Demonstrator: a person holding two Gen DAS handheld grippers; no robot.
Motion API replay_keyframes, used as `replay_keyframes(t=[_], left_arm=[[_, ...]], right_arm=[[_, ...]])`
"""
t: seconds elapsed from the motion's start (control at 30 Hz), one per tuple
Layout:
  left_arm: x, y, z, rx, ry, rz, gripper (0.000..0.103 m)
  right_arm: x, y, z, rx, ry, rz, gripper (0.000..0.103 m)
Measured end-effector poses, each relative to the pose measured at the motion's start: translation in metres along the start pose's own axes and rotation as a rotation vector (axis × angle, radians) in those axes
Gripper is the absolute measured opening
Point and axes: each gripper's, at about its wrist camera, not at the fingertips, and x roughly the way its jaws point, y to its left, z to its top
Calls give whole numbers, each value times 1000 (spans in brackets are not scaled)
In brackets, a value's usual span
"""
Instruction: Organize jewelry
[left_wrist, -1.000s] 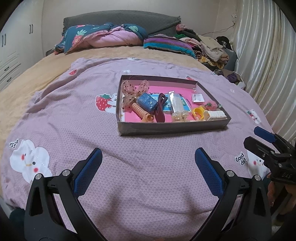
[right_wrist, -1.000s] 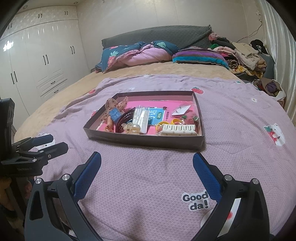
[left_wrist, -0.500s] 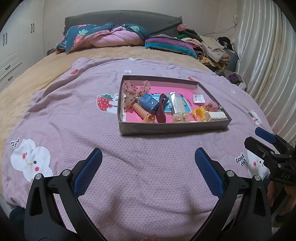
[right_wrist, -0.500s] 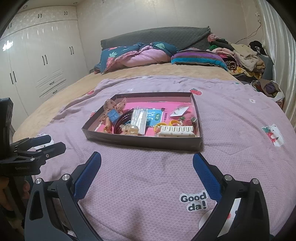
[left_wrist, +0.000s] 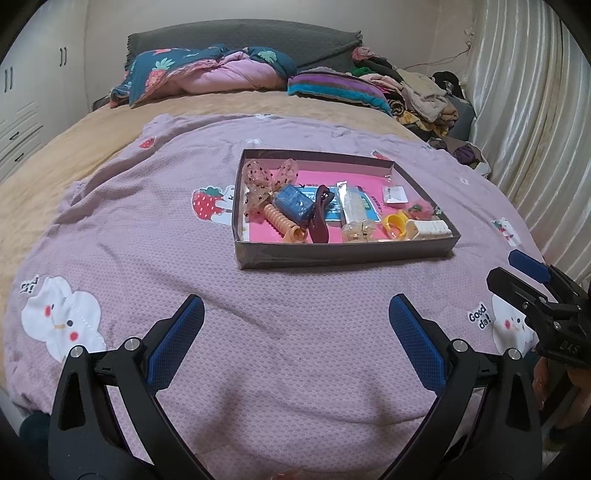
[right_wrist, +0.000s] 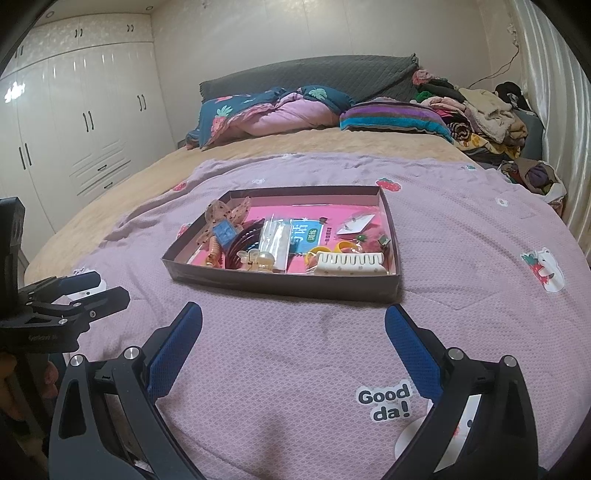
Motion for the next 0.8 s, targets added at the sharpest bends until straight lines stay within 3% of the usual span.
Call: replay_keyframes(t=[0.8], left_arm=[[-3,-6,-2,9,9,11,94]], right_arm=[[0,-1,1,2,-1,-1,99]])
